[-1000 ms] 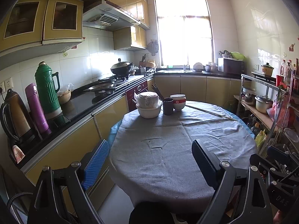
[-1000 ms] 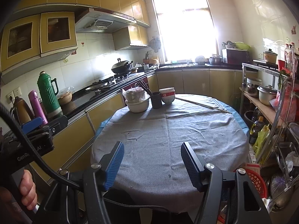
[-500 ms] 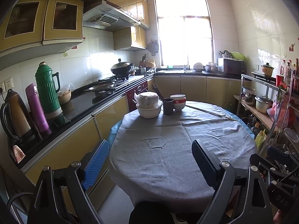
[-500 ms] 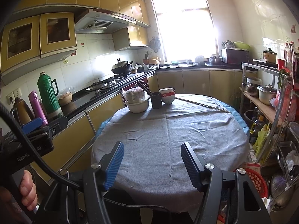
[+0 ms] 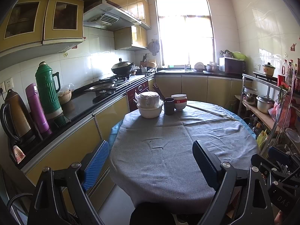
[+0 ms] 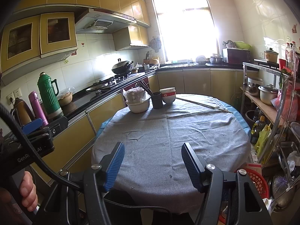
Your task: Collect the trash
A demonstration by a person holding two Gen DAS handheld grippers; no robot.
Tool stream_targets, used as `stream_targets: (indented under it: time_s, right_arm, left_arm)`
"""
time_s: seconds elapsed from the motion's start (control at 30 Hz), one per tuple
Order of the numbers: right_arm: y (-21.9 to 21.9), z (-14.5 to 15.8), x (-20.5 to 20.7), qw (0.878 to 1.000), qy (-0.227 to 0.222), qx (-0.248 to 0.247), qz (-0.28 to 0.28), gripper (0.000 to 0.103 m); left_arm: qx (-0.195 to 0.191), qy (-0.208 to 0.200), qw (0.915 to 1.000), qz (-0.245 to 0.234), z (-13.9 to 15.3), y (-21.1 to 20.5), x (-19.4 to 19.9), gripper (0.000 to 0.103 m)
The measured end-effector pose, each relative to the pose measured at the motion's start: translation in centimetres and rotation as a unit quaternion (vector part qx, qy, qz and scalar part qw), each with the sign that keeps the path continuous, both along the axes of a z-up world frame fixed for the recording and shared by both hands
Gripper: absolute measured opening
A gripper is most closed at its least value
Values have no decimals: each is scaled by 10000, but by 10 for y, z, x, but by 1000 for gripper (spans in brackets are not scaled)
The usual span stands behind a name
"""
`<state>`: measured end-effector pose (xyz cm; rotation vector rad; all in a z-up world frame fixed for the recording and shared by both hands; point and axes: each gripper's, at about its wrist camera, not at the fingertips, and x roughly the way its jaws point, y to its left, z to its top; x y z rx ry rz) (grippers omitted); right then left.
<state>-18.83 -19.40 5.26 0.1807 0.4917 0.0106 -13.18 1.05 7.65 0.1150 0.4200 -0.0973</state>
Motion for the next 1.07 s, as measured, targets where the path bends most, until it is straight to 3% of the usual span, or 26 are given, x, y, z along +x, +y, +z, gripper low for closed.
stream_targets:
  time_s: [0.77, 0.9, 1.07]
  right_arm:
    - [-24, -2, 51, 9998, -3, 113, 143, 67]
    - [-35, -10, 71, 9996, 85, 197, 161, 67]
    - [-61, -36, 110, 9989, 374, 286, -25, 67]
  left_arm:
    - [194, 254, 9988, 382, -6, -9, 37, 91]
    - [276, 319, 9982, 417, -9, -18, 54, 91]
    - [304, 724, 9965, 270, -28, -33, 96, 91]
